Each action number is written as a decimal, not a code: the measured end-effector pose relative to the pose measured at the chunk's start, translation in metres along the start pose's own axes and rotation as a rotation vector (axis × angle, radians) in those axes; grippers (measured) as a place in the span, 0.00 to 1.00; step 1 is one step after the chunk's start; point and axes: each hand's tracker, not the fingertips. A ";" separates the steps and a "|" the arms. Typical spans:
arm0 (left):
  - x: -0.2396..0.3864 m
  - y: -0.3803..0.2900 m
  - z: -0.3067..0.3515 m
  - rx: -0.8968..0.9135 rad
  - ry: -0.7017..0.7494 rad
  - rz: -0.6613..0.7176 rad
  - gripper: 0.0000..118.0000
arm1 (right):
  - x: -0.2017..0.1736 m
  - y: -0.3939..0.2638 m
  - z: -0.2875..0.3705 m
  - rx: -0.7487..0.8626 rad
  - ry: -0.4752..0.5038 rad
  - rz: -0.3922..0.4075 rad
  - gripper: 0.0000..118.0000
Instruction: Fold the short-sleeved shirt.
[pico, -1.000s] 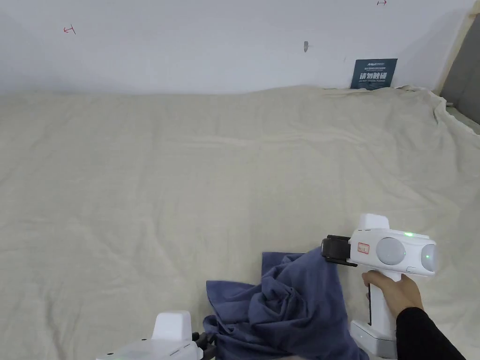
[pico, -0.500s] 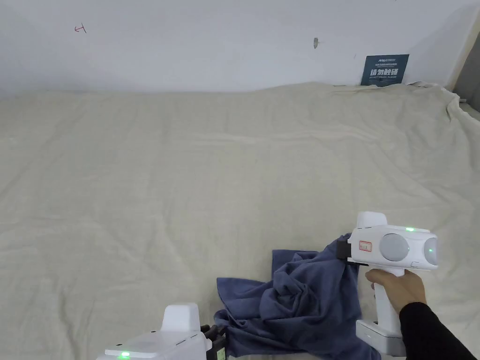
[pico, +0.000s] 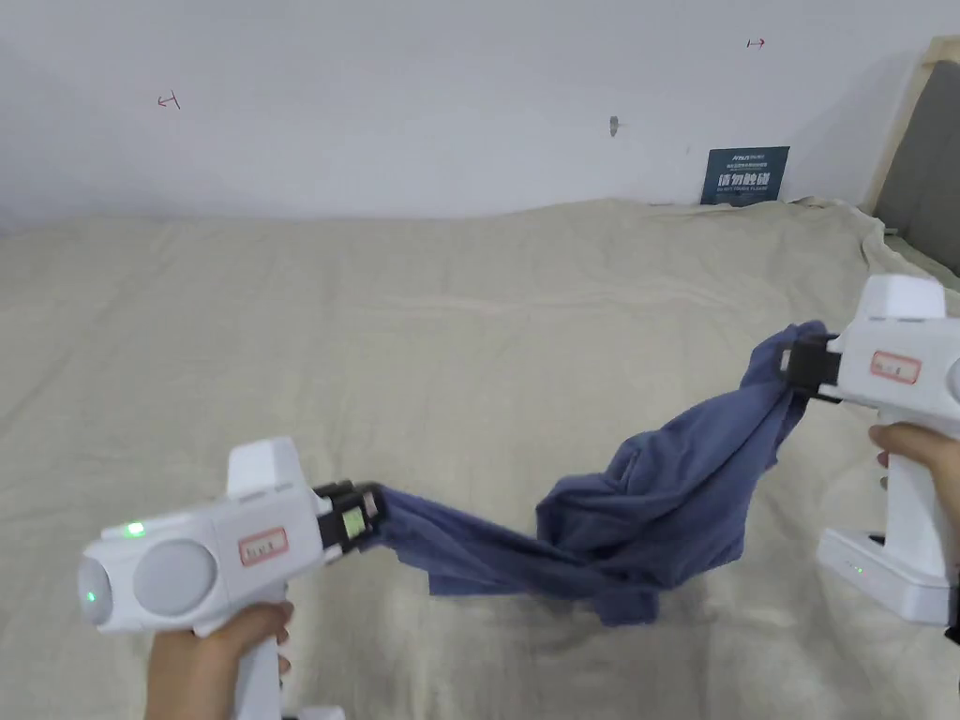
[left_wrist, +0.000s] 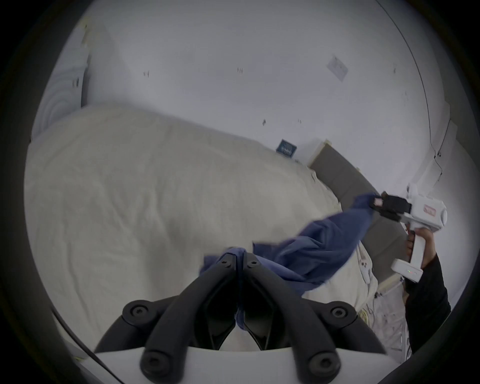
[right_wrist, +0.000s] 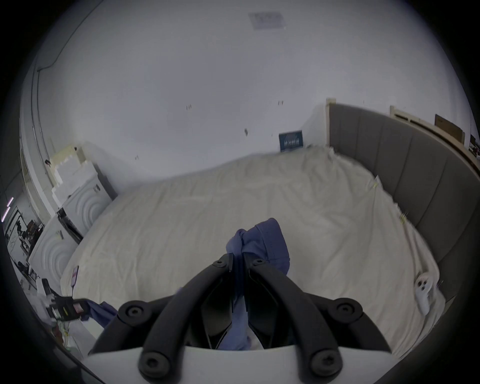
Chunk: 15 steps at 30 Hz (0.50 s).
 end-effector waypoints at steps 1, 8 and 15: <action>-0.004 0.018 0.003 0.024 0.001 0.009 0.01 | 0.001 0.011 0.006 0.013 -0.005 0.008 0.04; -0.007 0.122 0.020 0.164 0.020 0.031 0.01 | 0.005 0.074 0.012 0.118 -0.012 -0.017 0.04; 0.004 0.218 0.030 0.312 0.030 0.037 0.01 | -0.009 0.134 0.006 0.261 -0.007 -0.059 0.04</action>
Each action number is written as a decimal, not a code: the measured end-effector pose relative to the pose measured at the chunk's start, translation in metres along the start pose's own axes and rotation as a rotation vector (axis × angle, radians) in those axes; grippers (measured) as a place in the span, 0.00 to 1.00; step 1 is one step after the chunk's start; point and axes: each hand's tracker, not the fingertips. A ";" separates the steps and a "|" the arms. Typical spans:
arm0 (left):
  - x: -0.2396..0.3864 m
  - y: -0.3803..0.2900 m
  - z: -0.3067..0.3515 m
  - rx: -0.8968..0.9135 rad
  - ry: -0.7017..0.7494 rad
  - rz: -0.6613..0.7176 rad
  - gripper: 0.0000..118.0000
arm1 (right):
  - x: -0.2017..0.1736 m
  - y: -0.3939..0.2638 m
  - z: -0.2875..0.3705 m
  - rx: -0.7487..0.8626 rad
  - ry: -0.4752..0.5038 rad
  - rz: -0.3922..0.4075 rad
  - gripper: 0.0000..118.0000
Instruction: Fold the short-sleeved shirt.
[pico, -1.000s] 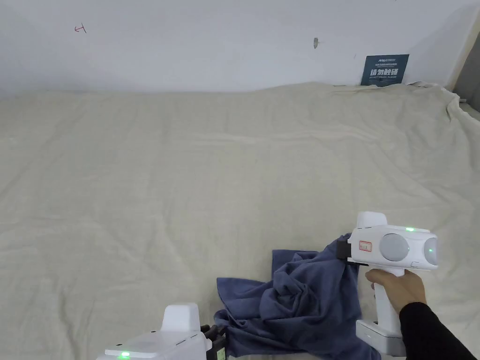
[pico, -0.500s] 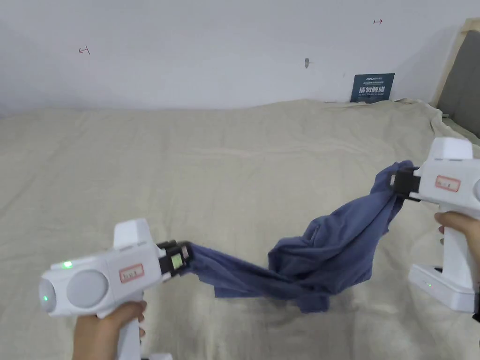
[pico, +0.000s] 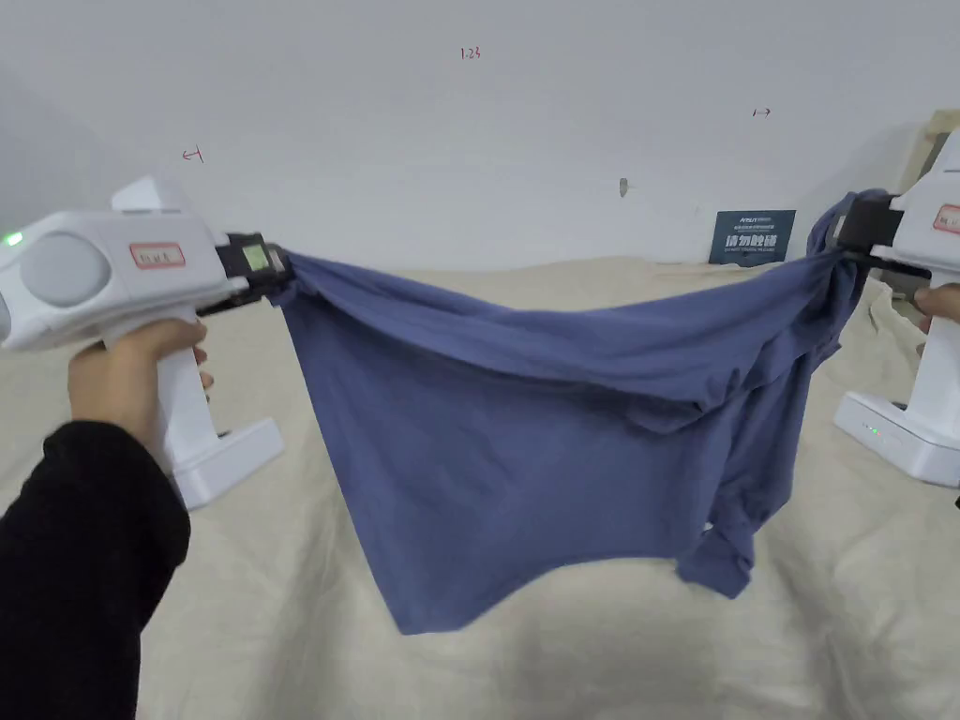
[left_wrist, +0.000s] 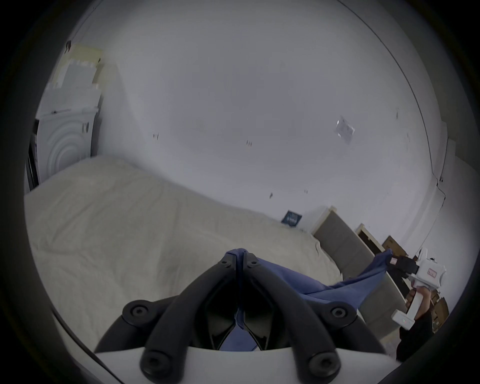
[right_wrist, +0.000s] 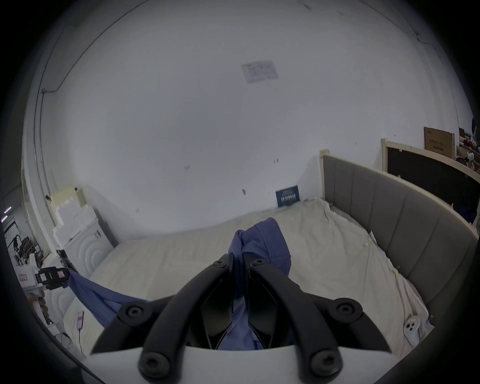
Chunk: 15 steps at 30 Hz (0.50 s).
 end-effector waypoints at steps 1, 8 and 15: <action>0.002 0.014 -0.002 0.024 0.003 -0.011 0.01 | -0.003 0.008 -0.003 0.022 0.003 -0.004 0.04; 0.013 0.081 -0.011 0.134 0.043 -0.077 0.01 | -0.020 0.044 -0.019 0.128 -0.010 -0.004 0.04; 0.016 0.074 -0.039 0.120 0.102 -0.176 0.01 | -0.024 0.031 -0.053 0.112 -0.009 0.019 0.04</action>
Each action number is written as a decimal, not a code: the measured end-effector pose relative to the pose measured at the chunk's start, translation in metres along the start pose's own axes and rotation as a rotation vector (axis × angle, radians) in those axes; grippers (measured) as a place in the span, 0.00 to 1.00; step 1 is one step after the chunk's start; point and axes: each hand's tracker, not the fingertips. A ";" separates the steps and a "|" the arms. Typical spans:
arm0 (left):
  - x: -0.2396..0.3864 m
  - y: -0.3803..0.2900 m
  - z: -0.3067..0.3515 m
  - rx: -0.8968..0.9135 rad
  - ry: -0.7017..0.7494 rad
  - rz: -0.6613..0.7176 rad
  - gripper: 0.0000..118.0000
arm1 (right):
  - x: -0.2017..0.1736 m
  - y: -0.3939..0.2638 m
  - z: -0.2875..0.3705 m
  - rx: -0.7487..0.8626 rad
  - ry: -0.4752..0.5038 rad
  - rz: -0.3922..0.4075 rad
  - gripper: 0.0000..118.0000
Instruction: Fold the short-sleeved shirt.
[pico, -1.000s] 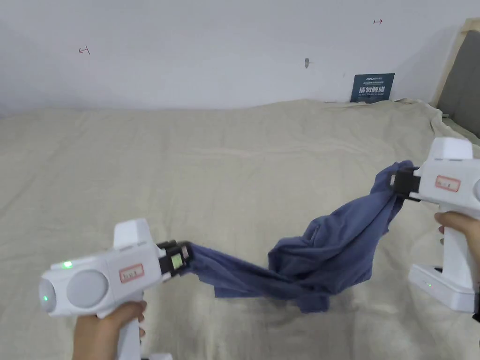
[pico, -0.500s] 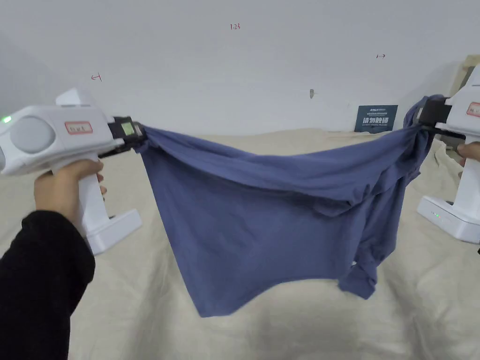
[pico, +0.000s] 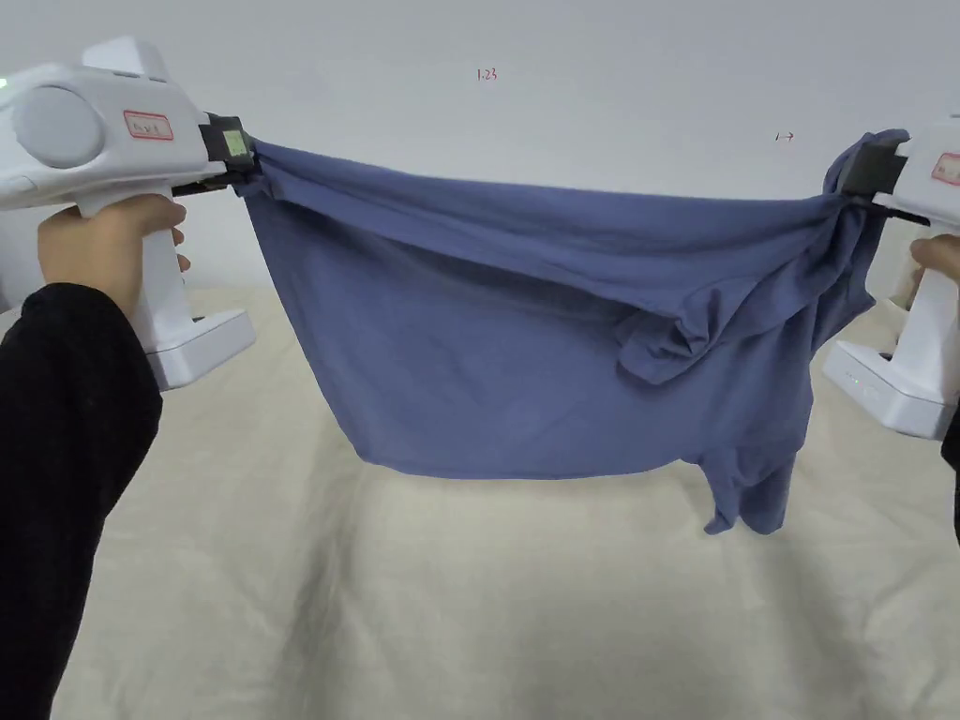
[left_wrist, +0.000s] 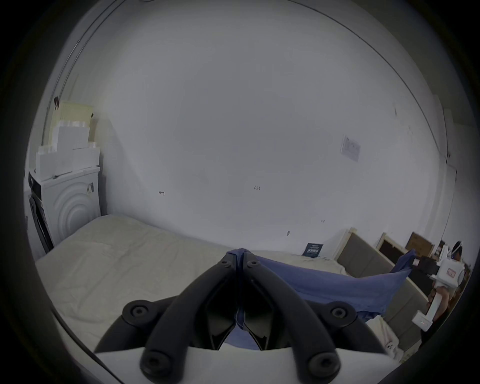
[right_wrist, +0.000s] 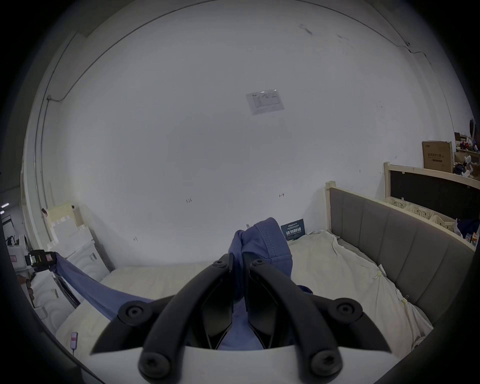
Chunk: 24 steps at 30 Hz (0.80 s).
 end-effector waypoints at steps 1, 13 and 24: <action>0.000 -0.008 -0.004 -0.010 0.004 -0.005 0.01 | 0.001 -0.009 -0.005 -0.013 -0.004 0.012 0.04; -0.048 -0.158 -0.021 -0.248 0.053 0.041 0.01 | 0.033 -0.158 -0.008 -0.258 -0.026 -0.031 0.04; -0.089 -0.309 0.075 -0.448 0.088 0.134 0.01 | 0.061 -0.294 0.097 -0.448 -0.074 -0.137 0.05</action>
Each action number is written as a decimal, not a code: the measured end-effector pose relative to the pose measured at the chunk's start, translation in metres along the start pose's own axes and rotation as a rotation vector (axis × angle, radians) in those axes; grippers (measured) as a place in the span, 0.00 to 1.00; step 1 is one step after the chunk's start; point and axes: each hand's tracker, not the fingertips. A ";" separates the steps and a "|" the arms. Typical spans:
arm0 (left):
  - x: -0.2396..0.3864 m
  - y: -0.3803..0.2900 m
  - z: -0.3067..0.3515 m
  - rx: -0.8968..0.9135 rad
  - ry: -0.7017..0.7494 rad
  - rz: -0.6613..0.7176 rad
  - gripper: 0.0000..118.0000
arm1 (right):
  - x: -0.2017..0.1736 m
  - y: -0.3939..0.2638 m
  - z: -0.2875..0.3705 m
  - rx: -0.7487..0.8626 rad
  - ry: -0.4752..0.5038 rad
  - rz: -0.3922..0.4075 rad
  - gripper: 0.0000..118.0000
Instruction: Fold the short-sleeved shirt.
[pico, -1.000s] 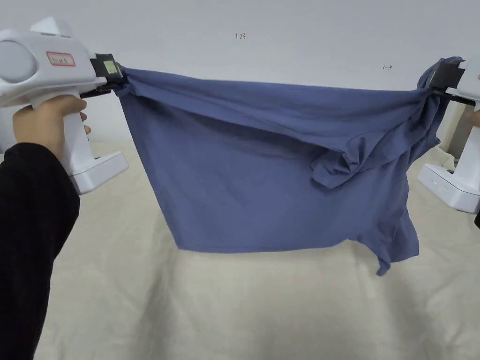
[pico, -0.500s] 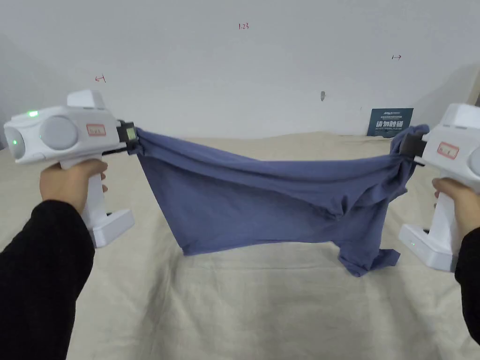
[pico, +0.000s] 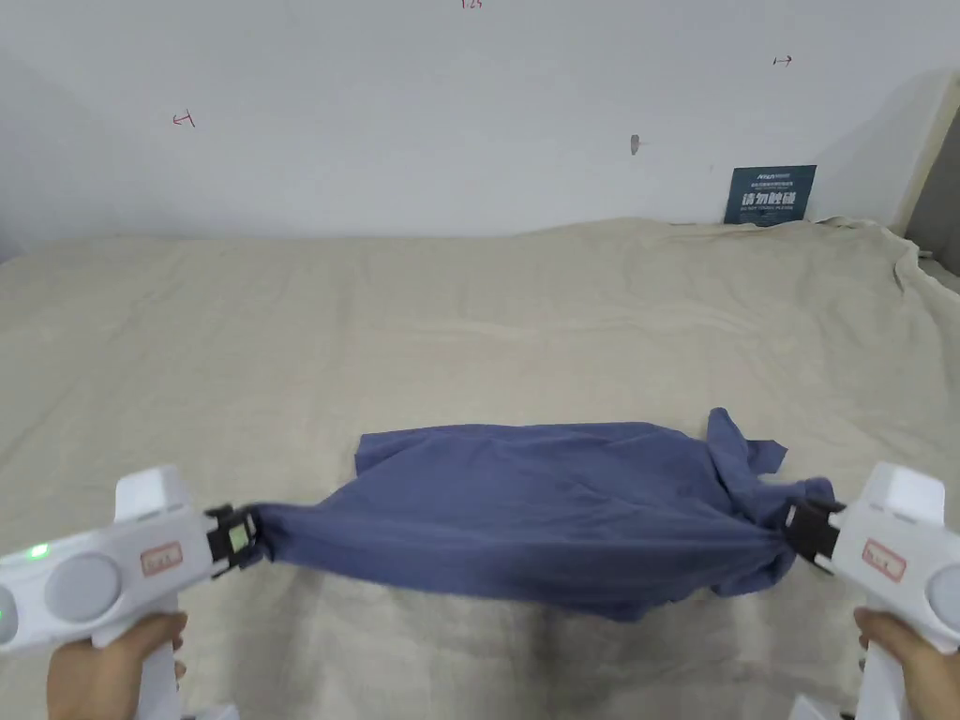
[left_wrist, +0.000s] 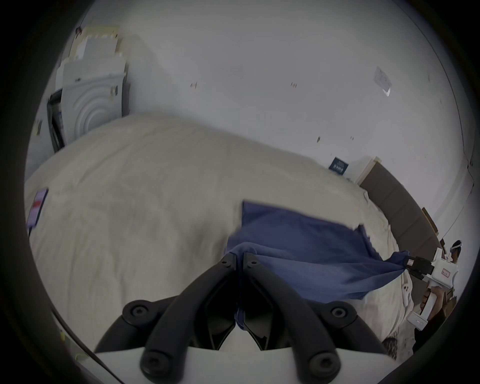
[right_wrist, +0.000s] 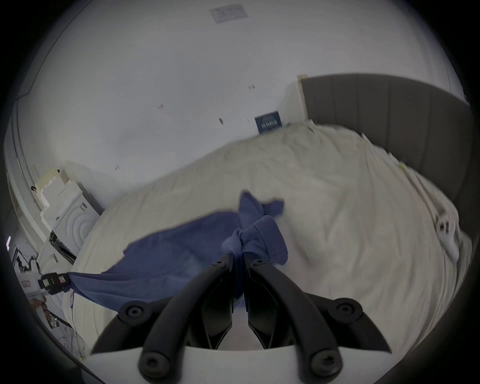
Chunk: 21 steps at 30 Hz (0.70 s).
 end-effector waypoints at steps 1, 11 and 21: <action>-0.006 -0.017 0.006 -0.026 0.012 0.004 0.01 | 0.005 -0.017 0.008 -0.023 0.006 -0.013 0.04; -0.050 -0.125 0.061 -0.137 0.070 0.044 0.01 | 0.031 -0.115 0.074 -0.113 -0.027 -0.076 0.04; -0.054 -0.173 0.077 -0.222 0.136 -0.001 0.01 | 0.038 -0.168 0.108 -0.179 -0.138 -0.060 0.04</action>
